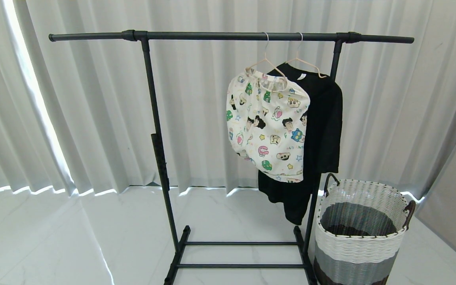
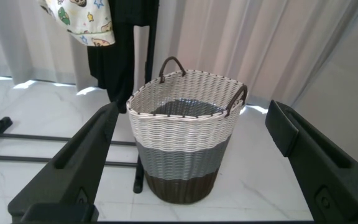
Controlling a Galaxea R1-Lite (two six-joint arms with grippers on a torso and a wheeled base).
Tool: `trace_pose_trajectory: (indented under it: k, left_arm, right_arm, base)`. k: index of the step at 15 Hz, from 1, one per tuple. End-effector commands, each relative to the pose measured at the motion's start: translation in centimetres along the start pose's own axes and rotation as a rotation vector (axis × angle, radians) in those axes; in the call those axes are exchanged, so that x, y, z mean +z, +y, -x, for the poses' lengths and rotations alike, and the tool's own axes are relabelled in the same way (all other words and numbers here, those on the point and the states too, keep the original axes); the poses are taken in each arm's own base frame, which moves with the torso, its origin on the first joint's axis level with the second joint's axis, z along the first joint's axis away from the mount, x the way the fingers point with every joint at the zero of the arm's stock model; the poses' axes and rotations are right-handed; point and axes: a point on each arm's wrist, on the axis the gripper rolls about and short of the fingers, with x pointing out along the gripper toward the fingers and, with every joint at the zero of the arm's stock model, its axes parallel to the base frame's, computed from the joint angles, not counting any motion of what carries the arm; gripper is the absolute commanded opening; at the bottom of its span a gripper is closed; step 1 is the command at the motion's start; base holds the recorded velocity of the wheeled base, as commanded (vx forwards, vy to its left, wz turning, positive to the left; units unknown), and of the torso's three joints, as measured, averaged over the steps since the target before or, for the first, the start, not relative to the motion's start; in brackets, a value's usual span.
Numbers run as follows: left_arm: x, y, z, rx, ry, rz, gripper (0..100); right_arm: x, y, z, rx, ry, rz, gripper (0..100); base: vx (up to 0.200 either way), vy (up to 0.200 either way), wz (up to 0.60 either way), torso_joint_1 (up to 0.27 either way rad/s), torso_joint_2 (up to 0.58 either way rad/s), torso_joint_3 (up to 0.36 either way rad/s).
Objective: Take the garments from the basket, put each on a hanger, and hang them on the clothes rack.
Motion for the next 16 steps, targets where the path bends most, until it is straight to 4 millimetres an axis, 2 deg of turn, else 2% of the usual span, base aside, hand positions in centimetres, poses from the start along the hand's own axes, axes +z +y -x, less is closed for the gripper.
trace_pose_trajectory:
  k: [1, 16]
  left_arm:
    - [0.0, 0.0, 0.01, 0.001, -0.001, 0.0, 100]
    - [0.0, 0.0, 0.01, 0.001, -0.001, 0.0, 100]
  right_arm:
    - [0.01, 0.0, 0.0, 0.001, -0.001, 0.0, 100]
    - [0.01, 0.0, 0.0, 0.001, -0.001, 0.0, 100]
  base:
    - [0.0, 0.0, 0.0, 0.0, 0.0, 0.0]
    - [0.0, 0.0, 0.0, 0.0, 0.0, 0.0]
